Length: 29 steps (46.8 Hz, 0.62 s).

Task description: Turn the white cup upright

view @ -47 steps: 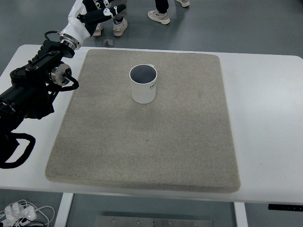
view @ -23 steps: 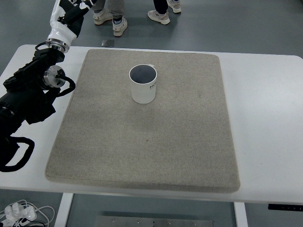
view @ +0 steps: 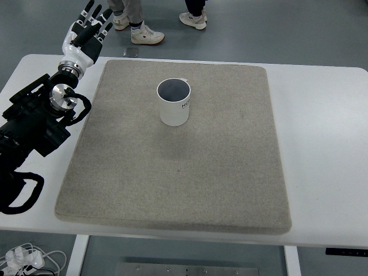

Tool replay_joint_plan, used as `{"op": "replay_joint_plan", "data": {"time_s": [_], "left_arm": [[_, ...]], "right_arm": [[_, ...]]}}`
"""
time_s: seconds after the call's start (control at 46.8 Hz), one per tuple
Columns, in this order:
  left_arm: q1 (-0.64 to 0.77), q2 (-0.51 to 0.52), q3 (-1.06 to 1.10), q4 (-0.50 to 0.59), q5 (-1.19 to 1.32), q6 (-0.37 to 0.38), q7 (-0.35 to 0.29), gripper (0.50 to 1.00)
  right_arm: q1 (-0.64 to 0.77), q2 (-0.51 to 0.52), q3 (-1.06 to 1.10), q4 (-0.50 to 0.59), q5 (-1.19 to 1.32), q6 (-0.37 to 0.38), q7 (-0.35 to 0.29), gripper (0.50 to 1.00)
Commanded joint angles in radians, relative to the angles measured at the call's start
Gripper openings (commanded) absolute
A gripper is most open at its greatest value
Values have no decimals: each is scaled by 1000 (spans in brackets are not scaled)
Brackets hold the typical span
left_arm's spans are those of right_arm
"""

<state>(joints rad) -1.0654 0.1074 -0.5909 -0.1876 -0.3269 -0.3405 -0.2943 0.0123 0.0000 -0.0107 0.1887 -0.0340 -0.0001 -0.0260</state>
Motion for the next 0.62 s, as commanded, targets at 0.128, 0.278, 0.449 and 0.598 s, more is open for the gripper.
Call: {"op": "replay_joint_plan", "data": {"time_s": [0.128, 0.278, 0.449, 0.598], "left_arm": [[30, -9, -119, -1, -72, 0, 129, 992], [55, -11, -191, -3, -92, 0, 142, 994], [58, -28, -202, -3, -93, -5, 149, 994], [58, -38, -201, -6, -93, -3, 155, 994]], "right_arm": [[0, 0, 9, 0, 0, 2, 0, 952], [0, 0, 12, 0, 3, 2, 0, 952], [0, 0, 12, 0, 3, 3, 0, 952], [0, 0, 12, 0, 3, 2, 1, 952]]}}
